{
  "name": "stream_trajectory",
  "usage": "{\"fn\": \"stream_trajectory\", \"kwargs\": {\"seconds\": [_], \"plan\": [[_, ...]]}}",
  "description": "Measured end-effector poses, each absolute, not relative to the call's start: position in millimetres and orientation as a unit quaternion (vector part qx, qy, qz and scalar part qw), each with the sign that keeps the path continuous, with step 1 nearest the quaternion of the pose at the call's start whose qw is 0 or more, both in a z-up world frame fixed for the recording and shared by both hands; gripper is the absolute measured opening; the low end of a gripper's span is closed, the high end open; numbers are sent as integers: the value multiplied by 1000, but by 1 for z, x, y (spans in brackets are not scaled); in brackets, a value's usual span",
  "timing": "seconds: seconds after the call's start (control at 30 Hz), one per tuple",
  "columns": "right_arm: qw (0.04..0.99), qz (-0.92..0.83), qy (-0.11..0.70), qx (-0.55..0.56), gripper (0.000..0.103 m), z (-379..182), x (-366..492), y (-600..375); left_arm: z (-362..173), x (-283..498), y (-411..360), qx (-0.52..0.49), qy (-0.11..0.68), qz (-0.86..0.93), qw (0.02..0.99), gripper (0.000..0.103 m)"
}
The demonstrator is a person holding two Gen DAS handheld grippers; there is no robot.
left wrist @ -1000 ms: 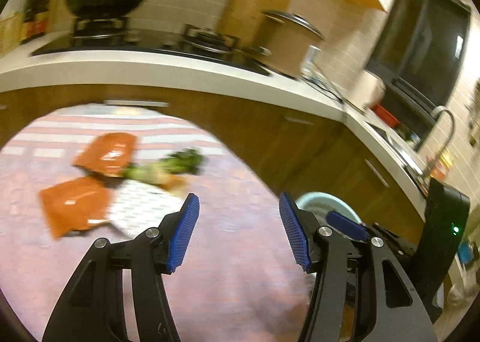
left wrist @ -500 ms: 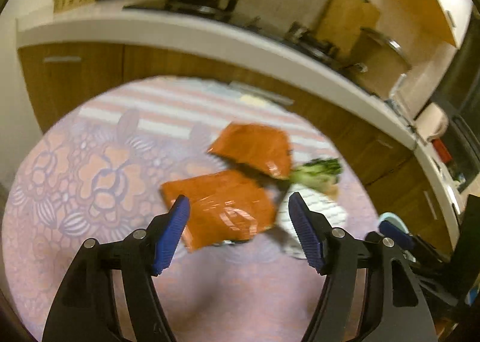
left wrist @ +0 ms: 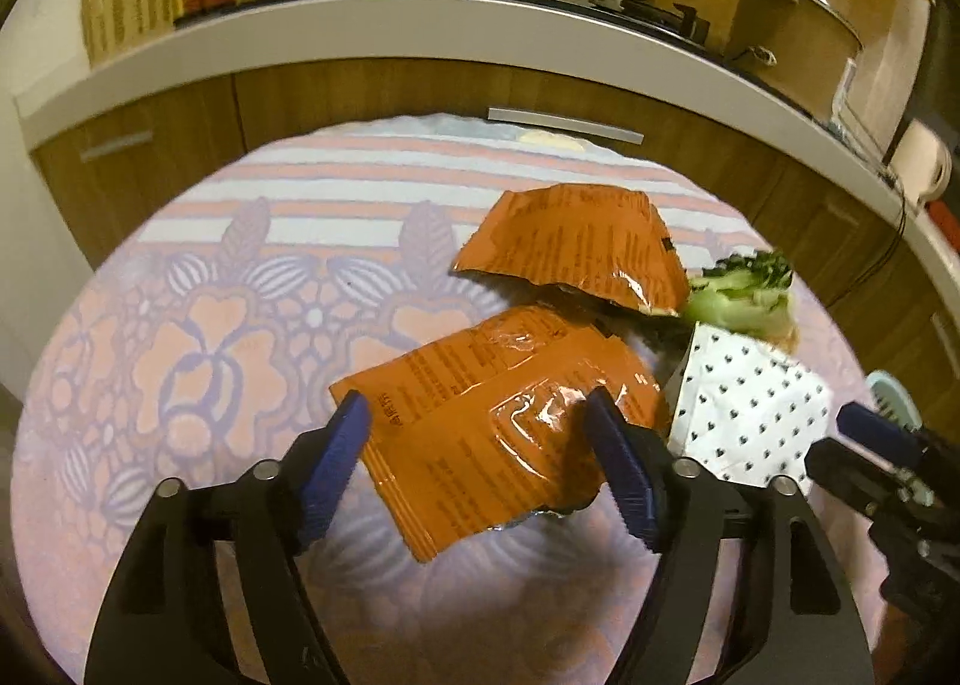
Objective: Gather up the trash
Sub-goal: 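Grasp the orange wrapper with the left tool while the right tool grasps the white heart-print bag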
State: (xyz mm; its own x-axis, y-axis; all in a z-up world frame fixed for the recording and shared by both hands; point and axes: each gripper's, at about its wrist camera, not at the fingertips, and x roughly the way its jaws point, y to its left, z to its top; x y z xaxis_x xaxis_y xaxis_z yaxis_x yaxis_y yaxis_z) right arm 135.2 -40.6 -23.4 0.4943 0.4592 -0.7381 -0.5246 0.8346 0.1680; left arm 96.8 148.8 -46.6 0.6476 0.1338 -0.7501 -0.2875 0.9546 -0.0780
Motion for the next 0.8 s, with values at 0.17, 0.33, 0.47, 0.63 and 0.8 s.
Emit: {"fn": "stream_trajectory", "kwargs": {"seconds": [0.17,0.33,0.47,0.63,0.8], "plan": [[857,287,426,-32,53,-31,140,-34,-46,96,138,-65,401,115,906,45],[855,287,431,-26,53,-36,142,-31,-47,94,146,-94,396,88,909,0],[851,288,438,-20,53,-39,145,-28,-46,89,152,-118,384,76,912,0],[843,293,450,-21,53,-44,149,-18,-41,79,164,-158,359,69,917,0],[843,294,449,-41,46,-46,148,-1,-35,74,179,-187,342,73,918,0]]}}
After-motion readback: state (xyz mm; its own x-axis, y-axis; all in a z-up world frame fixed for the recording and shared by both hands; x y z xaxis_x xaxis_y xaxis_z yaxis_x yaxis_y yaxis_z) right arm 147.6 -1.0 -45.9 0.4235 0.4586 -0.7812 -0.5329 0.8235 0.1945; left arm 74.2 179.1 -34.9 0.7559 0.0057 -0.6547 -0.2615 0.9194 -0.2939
